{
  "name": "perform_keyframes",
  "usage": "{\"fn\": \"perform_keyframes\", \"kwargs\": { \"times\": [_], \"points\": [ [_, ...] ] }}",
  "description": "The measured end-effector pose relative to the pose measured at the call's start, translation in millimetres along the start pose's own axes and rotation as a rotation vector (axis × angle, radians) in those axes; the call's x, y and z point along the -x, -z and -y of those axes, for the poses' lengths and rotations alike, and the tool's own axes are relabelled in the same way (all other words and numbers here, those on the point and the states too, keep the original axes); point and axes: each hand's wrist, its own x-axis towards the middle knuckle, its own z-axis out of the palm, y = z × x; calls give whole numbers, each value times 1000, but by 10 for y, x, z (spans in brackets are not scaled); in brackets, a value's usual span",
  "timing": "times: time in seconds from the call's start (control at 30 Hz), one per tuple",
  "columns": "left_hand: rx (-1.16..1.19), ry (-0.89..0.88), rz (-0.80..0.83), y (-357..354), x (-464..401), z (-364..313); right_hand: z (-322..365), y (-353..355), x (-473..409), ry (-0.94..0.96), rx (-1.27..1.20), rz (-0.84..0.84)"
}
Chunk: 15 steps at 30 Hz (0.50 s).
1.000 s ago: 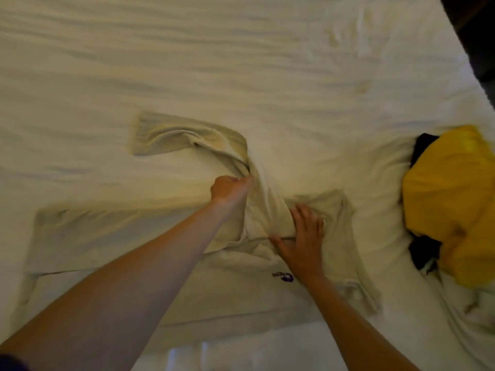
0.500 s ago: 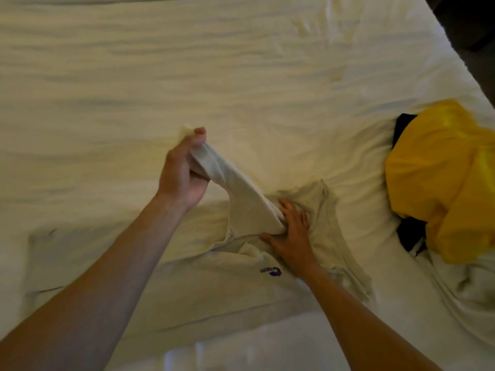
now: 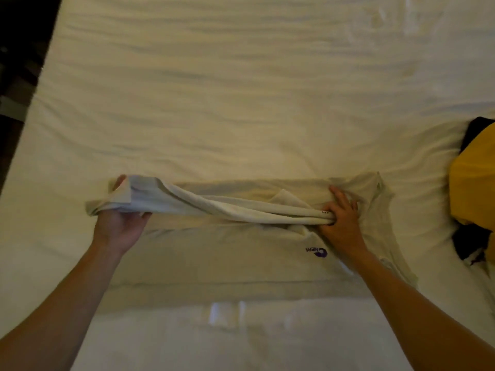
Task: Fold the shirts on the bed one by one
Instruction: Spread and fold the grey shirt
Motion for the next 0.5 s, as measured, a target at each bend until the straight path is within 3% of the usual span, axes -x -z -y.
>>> {"fn": "perform_keyframes", "kwargs": {
  "times": [0.17, 0.33, 0.43, 0.5],
  "points": [
    [-271, 33, -53, 272, -3, -112, 337, 88, -150, -72, 388, 217],
    [-688, -43, -211, 463, 21, -138, 631, -48, -61, 237, 389, 35],
    [-859, -133, -284, 471, 7, -163, 771, -221, -96, 297, 480, 197],
    [-865, -184, -258, 448, 6, -243, 822, -292, -112, 259, 474, 210]
  ]
}}
